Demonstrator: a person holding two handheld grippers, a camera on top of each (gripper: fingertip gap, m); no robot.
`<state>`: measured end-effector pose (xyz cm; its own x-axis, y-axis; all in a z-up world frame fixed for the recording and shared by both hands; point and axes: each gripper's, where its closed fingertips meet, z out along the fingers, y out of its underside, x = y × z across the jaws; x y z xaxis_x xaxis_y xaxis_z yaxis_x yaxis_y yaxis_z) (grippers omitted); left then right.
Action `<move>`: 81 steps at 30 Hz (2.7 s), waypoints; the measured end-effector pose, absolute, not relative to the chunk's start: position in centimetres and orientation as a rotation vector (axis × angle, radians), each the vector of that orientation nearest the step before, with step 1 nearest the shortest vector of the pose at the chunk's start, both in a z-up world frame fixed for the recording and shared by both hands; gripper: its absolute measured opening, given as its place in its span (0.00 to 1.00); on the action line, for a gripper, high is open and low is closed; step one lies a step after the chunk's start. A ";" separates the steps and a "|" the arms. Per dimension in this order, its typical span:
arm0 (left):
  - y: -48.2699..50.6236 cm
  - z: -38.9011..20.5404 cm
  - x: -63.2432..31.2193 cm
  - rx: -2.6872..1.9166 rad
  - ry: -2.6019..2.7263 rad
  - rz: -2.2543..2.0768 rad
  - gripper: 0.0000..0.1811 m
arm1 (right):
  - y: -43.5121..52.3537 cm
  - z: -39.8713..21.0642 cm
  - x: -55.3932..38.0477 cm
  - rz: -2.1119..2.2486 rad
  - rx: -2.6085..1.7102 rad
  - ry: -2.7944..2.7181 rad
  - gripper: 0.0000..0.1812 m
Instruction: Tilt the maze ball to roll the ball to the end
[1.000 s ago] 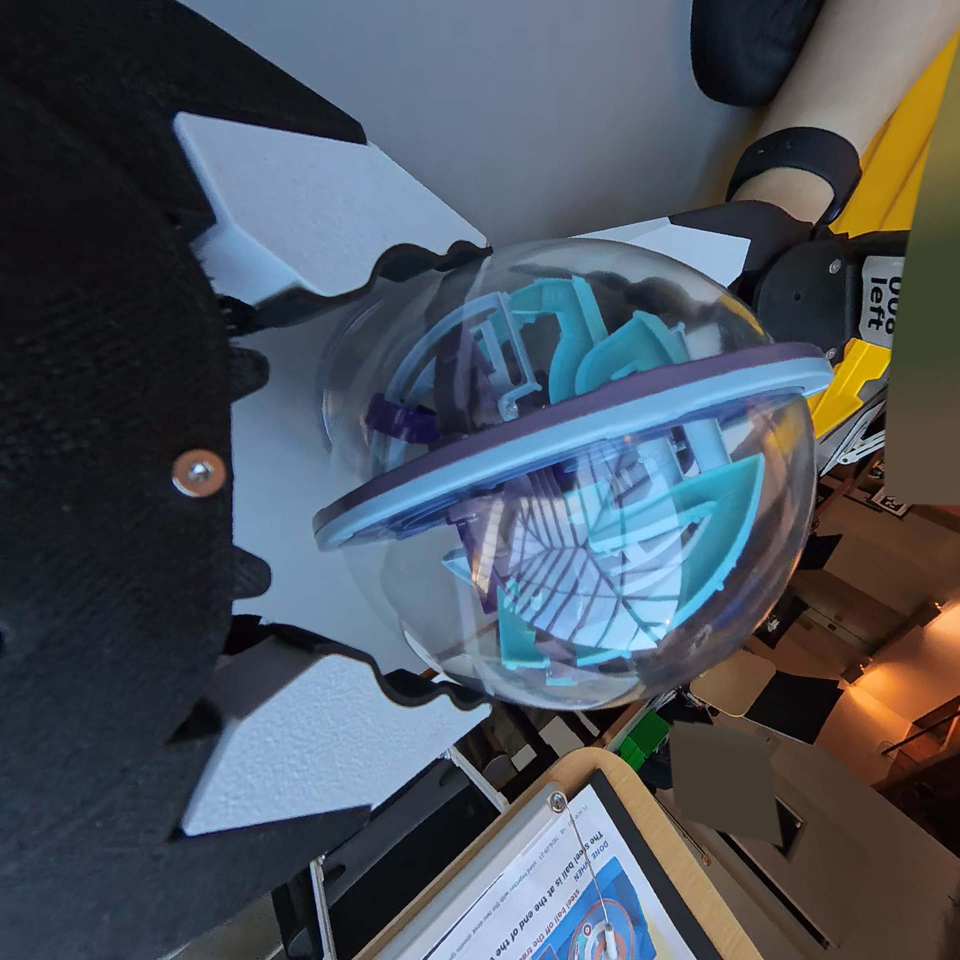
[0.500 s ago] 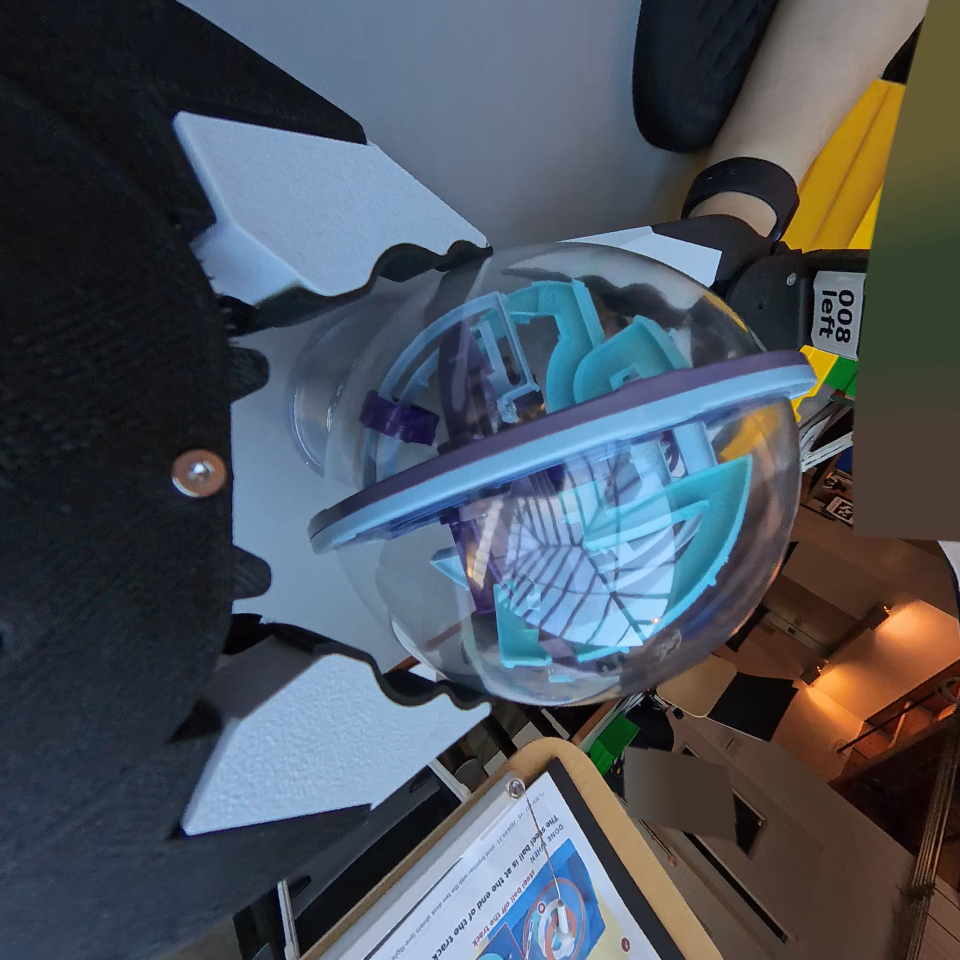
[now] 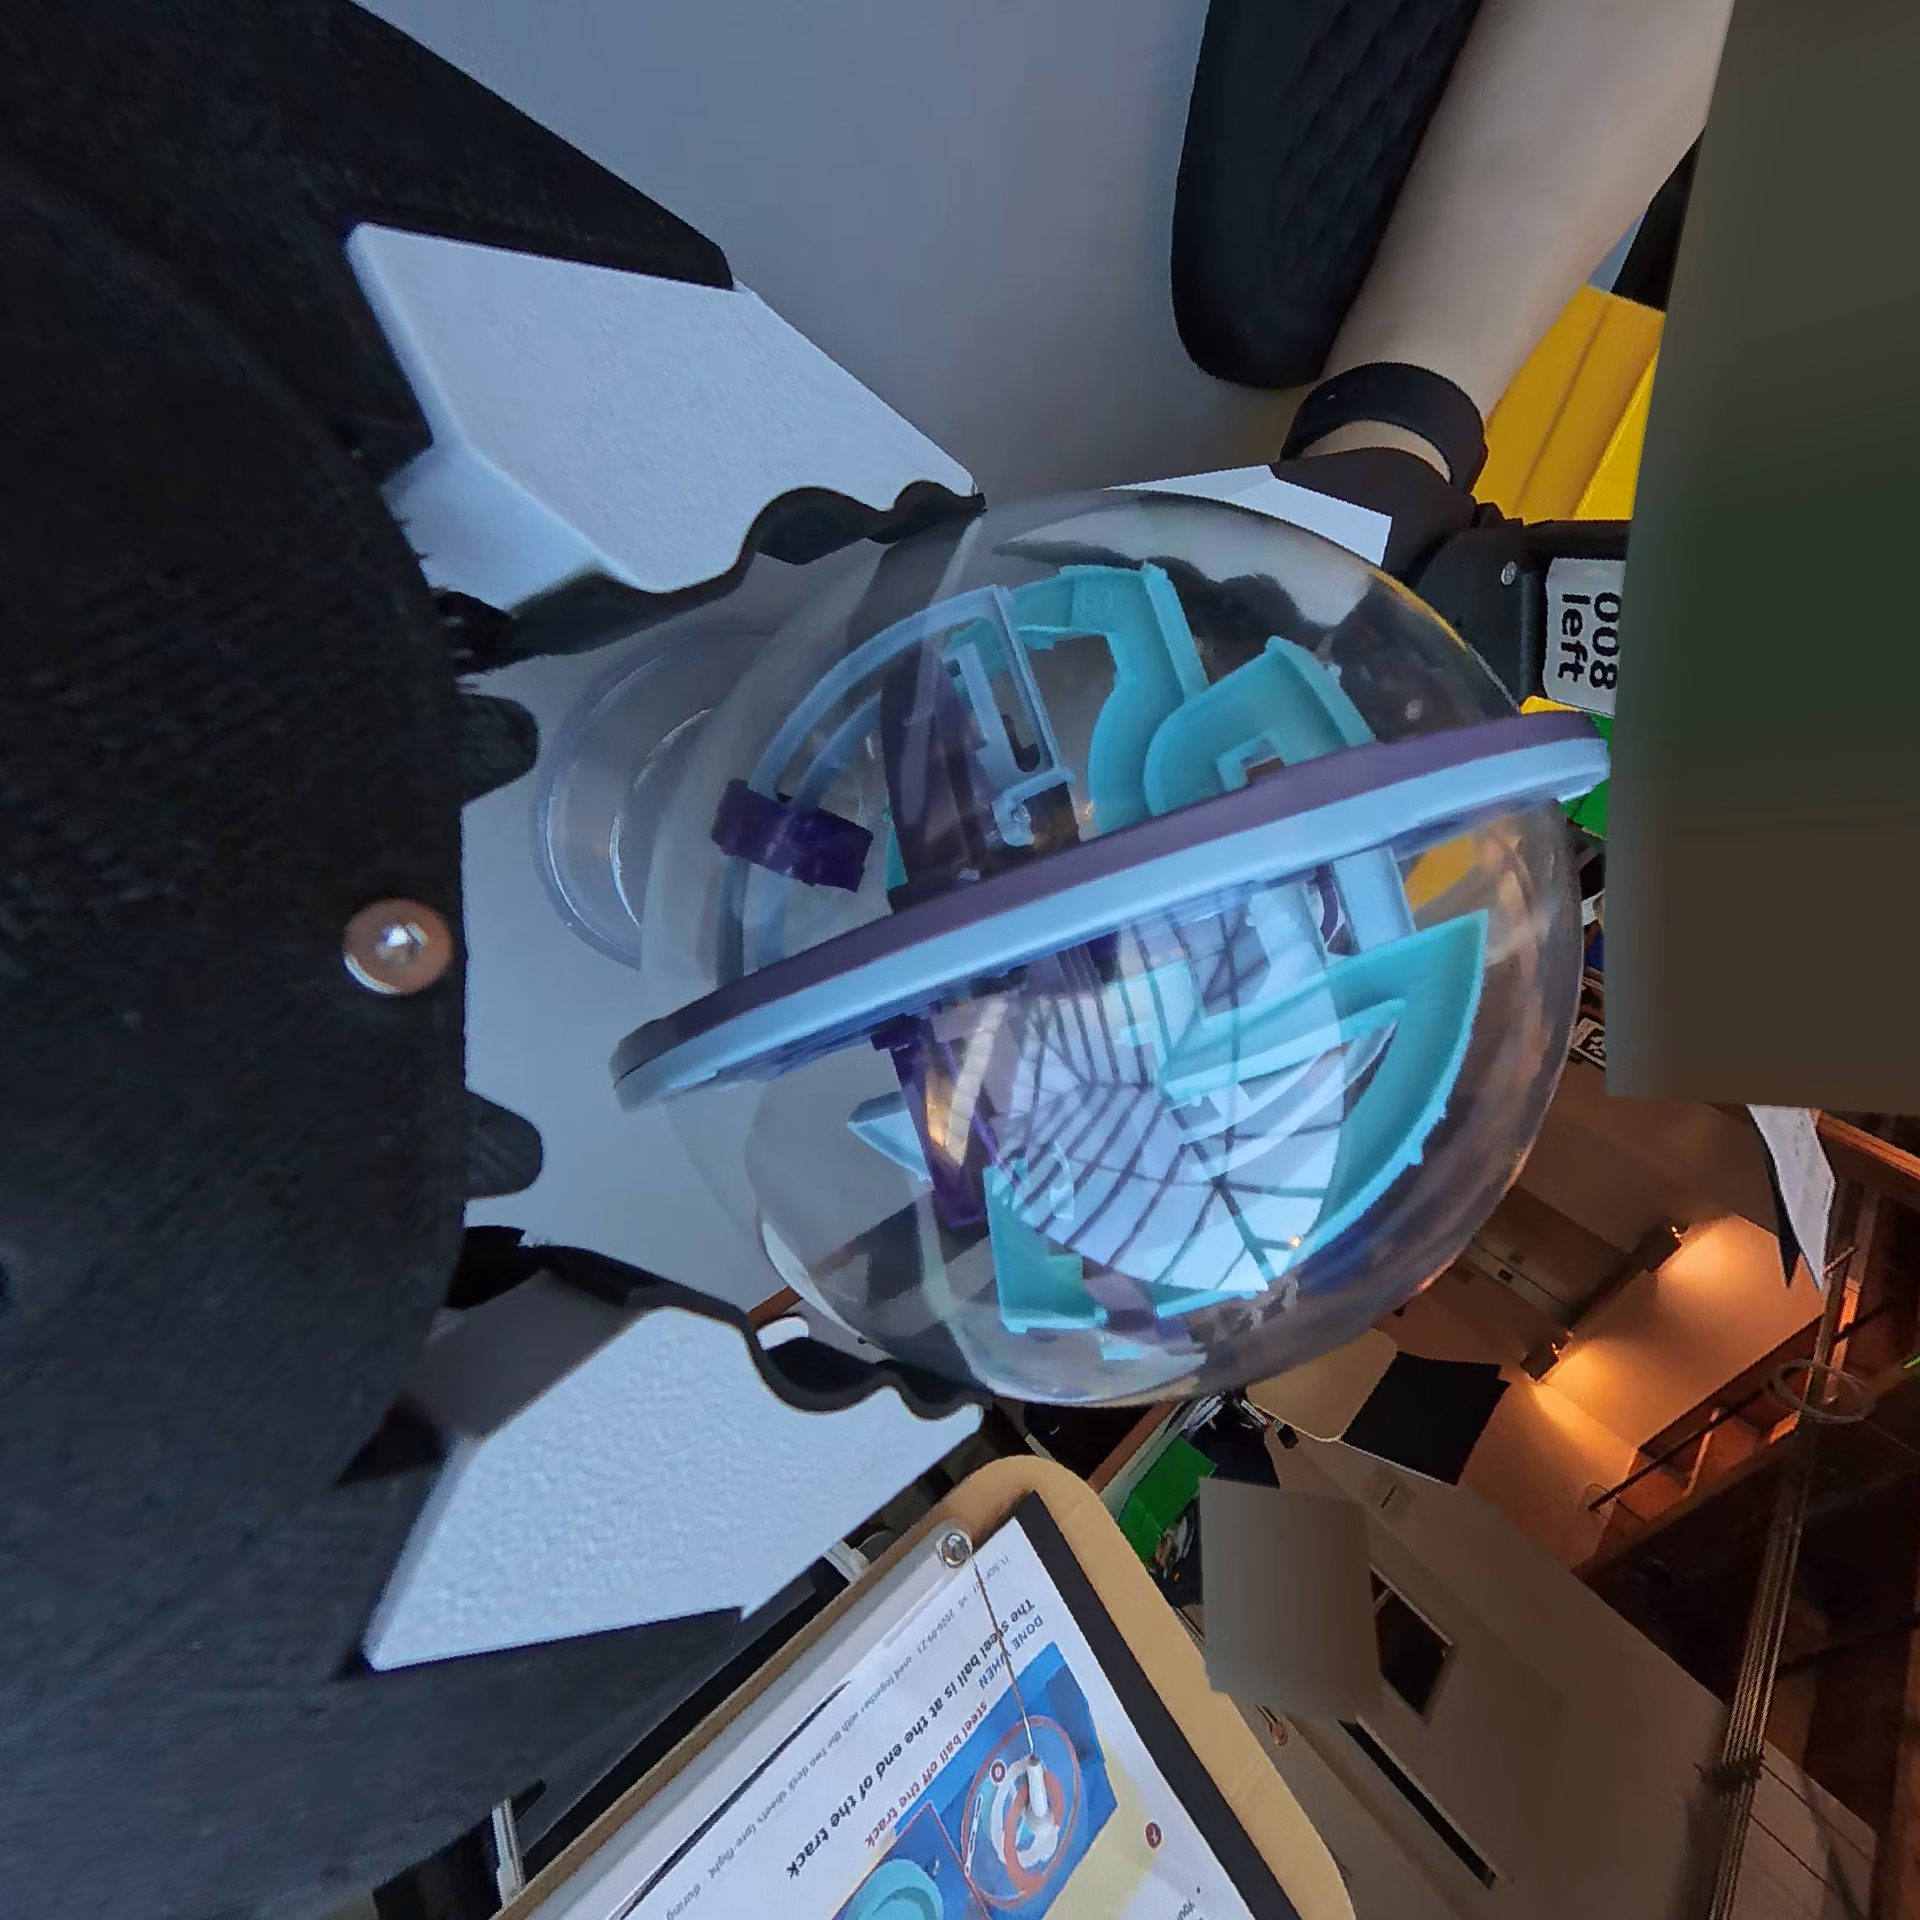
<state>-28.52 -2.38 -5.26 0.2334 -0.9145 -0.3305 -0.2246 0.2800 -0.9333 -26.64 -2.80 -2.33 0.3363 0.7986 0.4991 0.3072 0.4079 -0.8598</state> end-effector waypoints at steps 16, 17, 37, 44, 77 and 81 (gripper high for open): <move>-4.0 -0.3 -28.3 -1.240 1.234 -0.667 0.78 | -4.4 2.8 -26.5 0.508 -1.099 -1.242 0.84; -4.1 0.1 -28.3 -1.242 1.231 -0.660 0.78 | -4.4 3.1 -26.5 0.515 -1.098 -1.242 0.84; -4.9 1.5 -28.6 -1.249 1.191 -0.620 0.78 | -5.0 4.2 -26.6 0.560 -1.064 -1.263 0.85; -3.6 -1.4 -28.6 -1.276 1.200 -0.610 0.78 | -3.7 1.2 -26.5 0.557 -1.097 -1.270 0.85; 0.3 -9.4 -29.7 -1.377 1.255 -0.555 0.77 | 0.3 -7.0 -27.1 0.529 -1.182 -1.308 0.85; 0.3 -9.8 -29.8 -1.393 1.265 -0.545 0.77 | 0.3 -7.3 -27.1 0.516 -1.193 -1.317 0.85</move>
